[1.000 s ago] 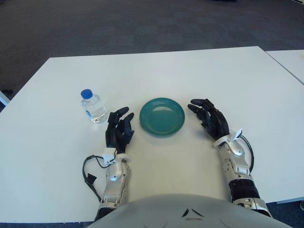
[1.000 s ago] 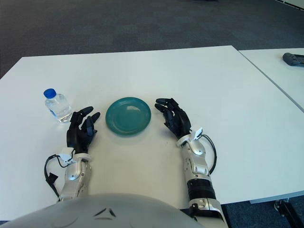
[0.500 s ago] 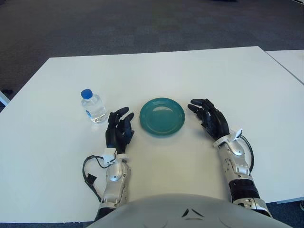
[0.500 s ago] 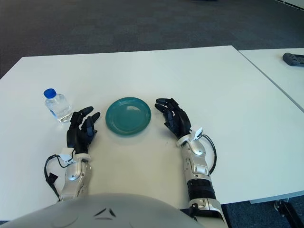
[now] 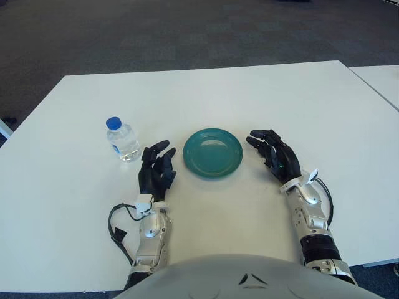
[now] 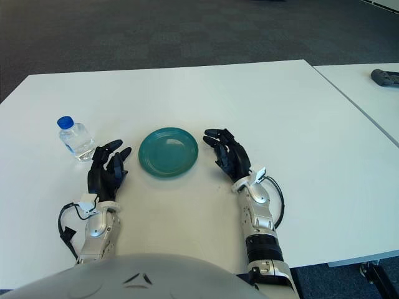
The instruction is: Put the bottle into the plate.
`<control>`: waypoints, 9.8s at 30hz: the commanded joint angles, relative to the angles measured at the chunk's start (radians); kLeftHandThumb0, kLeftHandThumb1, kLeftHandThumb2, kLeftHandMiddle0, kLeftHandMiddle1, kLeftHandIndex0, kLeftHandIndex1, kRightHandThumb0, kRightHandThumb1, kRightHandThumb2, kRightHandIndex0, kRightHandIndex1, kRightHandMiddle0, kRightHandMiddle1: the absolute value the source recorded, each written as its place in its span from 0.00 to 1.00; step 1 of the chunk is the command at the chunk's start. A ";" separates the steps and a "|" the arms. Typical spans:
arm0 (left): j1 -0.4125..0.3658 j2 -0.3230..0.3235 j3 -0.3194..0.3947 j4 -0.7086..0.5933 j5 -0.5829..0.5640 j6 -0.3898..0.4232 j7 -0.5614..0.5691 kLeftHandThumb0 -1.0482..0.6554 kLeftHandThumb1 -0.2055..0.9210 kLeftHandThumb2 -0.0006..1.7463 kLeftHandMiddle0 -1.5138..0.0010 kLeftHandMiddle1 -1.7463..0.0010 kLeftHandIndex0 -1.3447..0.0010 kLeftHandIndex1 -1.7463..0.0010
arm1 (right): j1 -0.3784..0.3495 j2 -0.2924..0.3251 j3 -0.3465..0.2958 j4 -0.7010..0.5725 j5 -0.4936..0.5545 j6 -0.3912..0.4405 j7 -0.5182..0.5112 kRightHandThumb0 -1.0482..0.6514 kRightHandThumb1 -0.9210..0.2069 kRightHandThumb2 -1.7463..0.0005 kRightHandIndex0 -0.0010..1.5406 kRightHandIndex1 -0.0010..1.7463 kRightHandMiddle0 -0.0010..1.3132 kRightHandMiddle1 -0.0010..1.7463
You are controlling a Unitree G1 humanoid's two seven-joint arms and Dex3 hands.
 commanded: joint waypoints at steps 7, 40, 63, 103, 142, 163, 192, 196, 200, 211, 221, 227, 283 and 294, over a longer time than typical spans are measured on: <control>0.007 -0.124 -0.001 0.083 0.108 -0.014 0.186 0.20 1.00 0.28 0.70 0.78 0.88 0.47 | 0.005 0.000 0.001 0.033 -0.008 0.020 -0.007 0.28 0.00 0.64 0.32 0.36 0.19 0.58; -0.086 -0.007 -0.137 0.324 0.456 -0.365 0.433 0.00 1.00 0.19 1.00 1.00 1.00 1.00 | -0.005 0.005 0.006 0.050 -0.012 0.010 -0.012 0.28 0.00 0.64 0.32 0.36 0.19 0.58; 0.070 -0.075 -0.275 0.376 0.655 -0.289 0.742 0.00 1.00 0.31 1.00 1.00 1.00 1.00 | -0.004 0.005 0.011 0.045 -0.011 0.011 -0.017 0.28 0.00 0.64 0.32 0.36 0.19 0.58; 0.046 -0.260 0.079 0.443 0.840 -0.527 1.284 0.06 1.00 0.36 0.90 0.31 0.89 0.14 | -0.135 -0.032 -0.073 0.260 0.025 0.027 -0.004 0.32 0.03 0.59 0.28 0.41 0.16 0.57; -0.305 -0.509 0.867 0.458 0.985 -0.818 1.284 0.37 0.77 0.50 0.94 0.09 0.73 0.00 | -0.320 -0.077 -0.140 0.450 0.024 0.020 0.049 0.30 0.00 0.54 0.28 0.32 0.08 0.54; -0.228 -0.392 0.465 0.678 0.860 -0.417 1.194 0.05 1.00 0.31 0.94 0.78 1.00 0.68 | -0.340 -0.066 -0.182 0.511 0.051 -0.032 0.055 0.30 0.00 0.53 0.28 0.28 0.07 0.55; -0.044 -0.326 0.082 0.400 0.524 -0.176 0.798 0.00 1.00 0.07 1.00 1.00 1.00 1.00 | -0.328 -0.037 -0.170 0.522 0.054 -0.059 0.090 0.30 0.01 0.55 0.32 0.23 0.11 0.53; -0.021 -0.310 0.035 0.360 0.478 -0.153 0.776 0.00 1.00 0.05 1.00 1.00 1.00 1.00 | -0.326 -0.039 -0.168 0.516 0.055 -0.043 0.094 0.29 0.02 0.55 0.33 0.24 0.12 0.53; -0.003 -0.291 -0.004 0.325 0.442 -0.129 0.764 0.00 1.00 0.04 1.00 1.00 1.00 1.00 | -0.318 -0.035 -0.164 0.498 0.055 -0.031 0.090 0.30 0.03 0.56 0.34 0.26 0.16 0.54; -0.061 -0.209 -0.011 0.416 0.309 -0.121 0.711 0.00 1.00 0.06 1.00 1.00 1.00 1.00 | -0.305 -0.035 -0.155 0.472 0.046 -0.027 0.082 0.30 0.03 0.54 0.32 0.28 0.13 0.53; -0.073 -0.218 -0.014 0.390 0.180 -0.070 0.651 0.01 1.00 0.11 0.99 1.00 1.00 1.00 | -0.271 -0.032 -0.158 0.415 0.059 0.000 0.085 0.30 0.05 0.53 0.32 0.28 0.13 0.53; -0.071 -0.238 -0.017 0.351 0.138 -0.044 0.652 0.00 1.00 0.15 0.99 1.00 1.00 1.00 | -0.260 -0.036 -0.158 0.385 0.053 0.011 0.075 0.27 0.01 0.61 0.32 0.29 0.15 0.54; -0.149 -0.168 0.149 0.268 -0.058 0.108 0.557 0.00 1.00 0.21 0.92 0.99 0.99 0.95 | -0.288 -0.077 -0.245 0.546 0.100 -0.096 0.206 0.21 0.00 0.60 0.32 0.22 0.09 0.53; -0.172 -0.144 0.216 0.300 -0.077 0.144 0.517 0.00 1.00 0.23 0.94 1.00 1.00 0.91 | -0.356 -0.087 -0.310 0.659 0.175 -0.020 0.243 0.22 0.00 0.63 0.33 0.20 0.10 0.54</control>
